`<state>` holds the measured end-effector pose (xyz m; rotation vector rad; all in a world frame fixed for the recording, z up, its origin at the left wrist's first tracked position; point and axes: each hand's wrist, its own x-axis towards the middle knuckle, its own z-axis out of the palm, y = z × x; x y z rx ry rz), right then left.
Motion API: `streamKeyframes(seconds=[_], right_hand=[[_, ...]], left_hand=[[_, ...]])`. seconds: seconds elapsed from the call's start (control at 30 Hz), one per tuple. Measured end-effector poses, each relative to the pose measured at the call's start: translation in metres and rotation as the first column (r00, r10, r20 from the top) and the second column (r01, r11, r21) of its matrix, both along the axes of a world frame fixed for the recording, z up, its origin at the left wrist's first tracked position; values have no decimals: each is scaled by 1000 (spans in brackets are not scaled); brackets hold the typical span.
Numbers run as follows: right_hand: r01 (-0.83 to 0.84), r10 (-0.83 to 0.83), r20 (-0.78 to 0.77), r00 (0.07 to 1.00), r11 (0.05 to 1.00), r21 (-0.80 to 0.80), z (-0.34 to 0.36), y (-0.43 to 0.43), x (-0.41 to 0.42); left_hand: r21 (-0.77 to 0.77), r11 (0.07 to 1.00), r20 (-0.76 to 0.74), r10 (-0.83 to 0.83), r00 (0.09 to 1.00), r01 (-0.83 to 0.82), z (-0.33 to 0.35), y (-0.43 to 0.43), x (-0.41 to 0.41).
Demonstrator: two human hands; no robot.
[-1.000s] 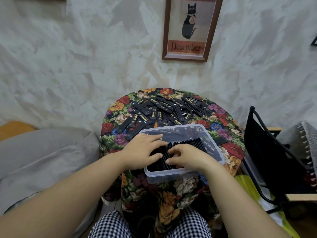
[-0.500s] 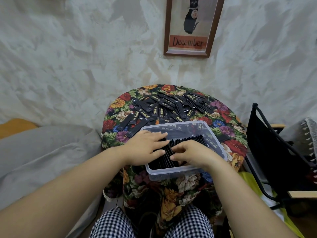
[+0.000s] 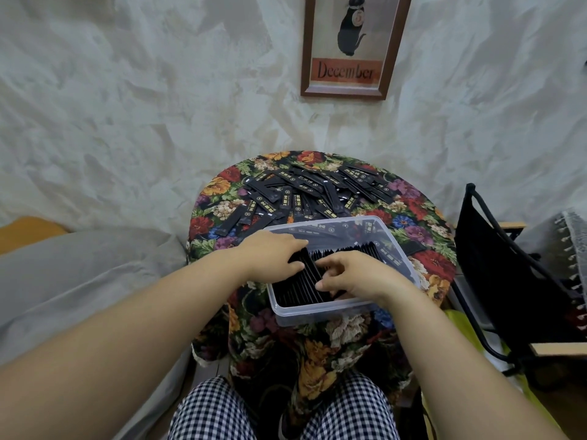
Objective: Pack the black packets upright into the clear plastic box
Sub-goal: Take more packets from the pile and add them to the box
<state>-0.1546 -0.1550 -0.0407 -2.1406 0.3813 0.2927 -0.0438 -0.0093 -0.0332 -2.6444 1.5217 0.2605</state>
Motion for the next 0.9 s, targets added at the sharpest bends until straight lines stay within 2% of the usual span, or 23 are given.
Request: streamKeyframes(seconds=[0.1, 0.33, 0.47, 0.57, 0.73, 0.9], right_hand=[[23, -23, -7, 1000, 999, 43, 1, -1, -2], [-5, 5, -22, 1000, 1000, -5, 0, -1, 2], [-18, 17, -32, 999, 999, -30, 1, -1, 3], [-54, 50, -38, 998, 993, -108, 2, 2, 3], [-71, 64, -47, 997, 984, -164, 2, 4, 2], [-52, 46, -50, 998, 989, -142, 2, 6, 3]], left_hand=[[-2, 1000, -1, -5, 1000, 5, 3, -3, 2], [-28, 998, -19, -63, 998, 63, -2, 2, 6], [47, 994, 2, -99, 995, 99, -2, 2, 7], [110, 987, -2, -116, 993, 115, 1, 2, 7], [-4, 996, -44, -90, 995, 90, 14, 5, 7], [39, 998, -47, -56, 997, 57, 12, 9, 8]])
